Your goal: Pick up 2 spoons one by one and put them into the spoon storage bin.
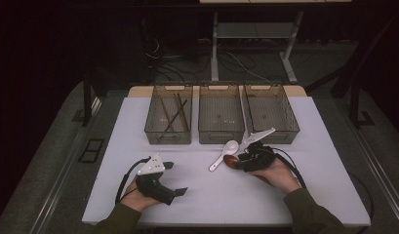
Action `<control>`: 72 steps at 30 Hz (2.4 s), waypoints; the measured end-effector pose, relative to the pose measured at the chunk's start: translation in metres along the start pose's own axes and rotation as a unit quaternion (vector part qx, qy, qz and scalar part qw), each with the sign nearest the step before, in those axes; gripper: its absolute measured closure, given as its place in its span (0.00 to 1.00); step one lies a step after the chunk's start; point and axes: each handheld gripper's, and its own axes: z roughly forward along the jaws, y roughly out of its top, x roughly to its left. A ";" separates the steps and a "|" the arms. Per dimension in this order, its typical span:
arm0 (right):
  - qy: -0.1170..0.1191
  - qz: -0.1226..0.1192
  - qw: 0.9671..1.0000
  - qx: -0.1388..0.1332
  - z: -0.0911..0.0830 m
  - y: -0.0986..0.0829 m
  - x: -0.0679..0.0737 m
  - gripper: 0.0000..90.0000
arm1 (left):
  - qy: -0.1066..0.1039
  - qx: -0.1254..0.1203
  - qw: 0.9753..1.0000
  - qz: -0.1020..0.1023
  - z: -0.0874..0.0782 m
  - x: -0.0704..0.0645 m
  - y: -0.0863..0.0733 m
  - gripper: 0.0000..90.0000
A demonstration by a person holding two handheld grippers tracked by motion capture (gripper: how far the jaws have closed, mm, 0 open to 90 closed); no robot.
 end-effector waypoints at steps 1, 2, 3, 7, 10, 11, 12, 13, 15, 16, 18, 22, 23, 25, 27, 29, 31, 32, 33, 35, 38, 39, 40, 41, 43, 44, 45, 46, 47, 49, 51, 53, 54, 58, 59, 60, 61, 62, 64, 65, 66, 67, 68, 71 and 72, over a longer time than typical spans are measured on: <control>-0.001 0.000 1.000 0.001 0.000 0.000 0.000 0.61 | 0.000 0.000 1.000 0.000 0.000 0.000 0.000 0.00; -0.002 -0.001 1.000 0.001 0.000 0.000 0.000 0.61 | 0.000 0.000 1.000 0.000 0.000 0.000 0.000 0.00; -0.002 -0.003 1.000 0.002 0.000 0.000 0.000 0.61 | 0.000 0.000 1.000 0.000 0.000 0.000 0.000 0.00; -0.004 -0.012 1.000 0.006 0.002 -0.001 0.002 0.64 | 0.000 0.000 1.000 0.000 0.000 0.000 0.000 0.00; -0.004 -0.019 1.000 0.006 0.003 -0.001 0.004 0.67 | 0.000 0.000 1.000 0.000 0.000 0.000 0.000 0.00; -0.004 -0.023 1.000 0.007 0.003 0.000 0.005 0.68 | 0.000 0.000 1.000 0.000 0.000 0.000 0.000 0.00; -0.003 -0.026 1.000 0.008 0.003 0.000 0.006 0.70 | 0.000 0.000 1.000 0.000 0.000 0.000 0.000 0.00; -0.002 -0.028 1.000 0.008 0.003 0.000 0.006 0.71 | 0.000 0.000 1.000 0.000 0.000 0.000 0.000 0.00; -0.004 -0.032 0.999 0.009 0.002 0.000 0.008 0.73 | 0.000 0.000 1.000 0.000 0.000 0.000 0.000 0.00; -0.005 -0.033 0.999 0.010 0.002 0.000 0.008 0.74 | 0.001 0.000 1.000 0.000 0.000 0.000 0.000 0.00; -0.004 -0.031 0.999 0.011 0.002 0.000 0.008 0.74 | 0.000 0.000 1.000 0.001 0.000 0.000 0.000 0.00; -0.004 -0.033 0.999 0.011 0.001 0.000 0.009 0.79 | 0.000 0.000 1.000 0.001 0.000 0.000 0.000 0.00; -0.004 -0.032 0.999 0.010 0.000 0.000 0.009 0.80 | 0.001 0.000 1.000 0.001 0.000 0.000 0.000 0.00; -0.003 -0.035 0.999 0.008 0.000 0.000 0.009 0.83 | 0.001 0.000 1.000 0.001 0.000 0.000 0.000 0.00; -0.002 -0.035 0.999 0.007 -0.001 0.001 0.010 0.86 | 0.001 0.000 1.000 0.001 0.000 0.000 0.000 0.00; 0.001 -0.037 0.999 0.005 -0.003 0.001 0.010 0.88 | 0.000 0.001 1.000 0.001 0.000 0.000 0.000 0.00; 0.004 -0.036 0.999 0.004 -0.003 0.001 0.011 0.90 | 0.001 0.000 1.000 0.001 0.000 0.000 0.000 0.00; 0.005 -0.038 0.999 0.003 -0.004 0.001 0.011 0.91 | 0.000 0.000 1.000 0.001 0.000 0.000 0.000 0.00; 0.006 -0.038 0.999 0.003 -0.004 0.001 0.011 0.92 | 0.000 0.000 1.000 0.002 0.000 0.000 0.000 0.00; 0.008 -0.037 0.999 0.000 -0.005 0.001 0.012 0.93 | 0.000 -0.001 1.000 0.003 0.000 0.000 0.000 0.00; 0.003 -0.041 0.999 0.001 -0.005 0.002 0.013 0.94 | 0.000 -0.001 1.000 0.003 0.000 0.000 0.000 0.00; 0.002 -0.044 0.999 0.001 -0.005 0.002 0.013 0.94 | 0.000 -0.002 1.000 0.004 0.000 0.000 0.000 0.00; 0.000 -0.044 0.999 0.001 -0.005 0.002 0.014 0.94 | 0.000 -0.002 1.000 0.004 0.000 0.000 0.000 0.00; 0.001 -0.044 0.999 0.002 -0.005 0.002 0.015 0.94 | 0.000 -0.002 1.000 0.005 0.000 0.000 0.000 0.00; -0.001 -0.044 0.999 0.001 -0.006 0.002 0.015 0.94 | 0.000 -0.002 1.000 0.005 0.000 0.000 0.000 0.00; -0.002 -0.044 0.999 0.000 -0.007 0.002 0.015 0.94 | 0.000 -0.002 1.000 0.005 0.000 0.000 0.000 0.00; -0.003 -0.044 0.999 -0.002 -0.008 0.003 0.015 0.94 | 0.000 -0.002 1.000 0.005 0.000 0.000 0.000 0.00; -0.006 -0.043 0.999 -0.005 -0.009 0.003 0.015 0.94 | 0.000 -0.002 1.000 0.006 0.000 0.000 0.000 0.00; -0.006 -0.042 0.999 -0.008 -0.011 0.004 0.014 0.94 | -0.001 -0.002 1.000 0.006 0.000 0.000 0.000 0.00; -0.008 -0.041 0.999 -0.016 -0.014 0.005 0.013 0.94 | -0.002 -0.002 1.000 0.006 0.000 0.000 0.000 0.00; -0.011 -0.036 0.999 -0.023 -0.018 0.007 0.012 0.94 | -0.002 -0.002 1.000 0.006 0.001 0.000 0.000 0.00; -0.014 -0.032 0.999 -0.031 -0.022 0.010 0.010 0.94 | -0.002 -0.002 1.000 0.005 0.001 0.000 0.000 0.00; -0.016 -0.030 0.999 -0.035 -0.023 0.011 0.009 0.94 | -0.002 -0.002 1.000 0.005 0.001 0.000 0.000 0.00; -0.022 -0.020 0.998 -0.051 -0.031 0.014 0.005 0.94 | -0.001 -0.001 1.000 0.004 0.001 0.000 0.000 0.00; -0.023 -0.018 0.998 -0.055 -0.033 0.015 0.004 0.94 | 0.000 -0.001 1.000 0.004 0.001 0.000 0.000 0.00; -0.024 -0.016 0.998 -0.059 -0.034 0.016 0.003 0.94 | 0.000 -0.001 1.000 0.004 0.001 0.000 0.000 0.00; -0.025 -0.016 0.998 -0.062 -0.035 0.017 0.003 0.94 | 0.000 -0.002 1.000 0.004 0.001 0.000 0.000 0.00; -0.027 -0.014 0.998 -0.064 -0.037 0.018 0.003 0.94 | 0.000 -0.002 1.000 0.004 0.001 0.000 0.000 0.00; -0.028 -0.010 0.997 -0.071 -0.039 0.020 0.002 0.94 | 0.000 -0.001 1.000 0.003 0.001 0.000 0.000 0.00; -0.028 -0.009 0.997 -0.074 -0.040 0.021 0.002 0.94 | 0.000 0.000 1.000 0.004 0.001 0.000 0.000 0.00; -0.029 -0.009 0.997 -0.075 -0.041 0.022 0.002 0.94 | 0.000 0.001 1.000 0.005 0.002 -0.001 0.000 0.00; -0.030 -0.009 0.996 -0.078 -0.042 0.023 0.001 0.94 | -0.001 0.002 1.000 0.004 0.002 -0.001 0.000 0.00; -0.030 -0.008 0.996 -0.081 -0.043 0.025 0.001 0.94 | 0.000 0.002 1.000 0.004 0.002 -0.001 0.000 0.00; -0.033 -0.002 0.996 -0.089 -0.046 0.030 -0.001 0.94 | 0.000 -0.001 1.000 0.004 0.001 0.000 0.000 0.00; -0.034 -0.002 0.995 -0.092 -0.047 0.031 -0.002 0.94 | 0.000 -0.002 1.000 0.003 0.001 0.000 0.000 0.00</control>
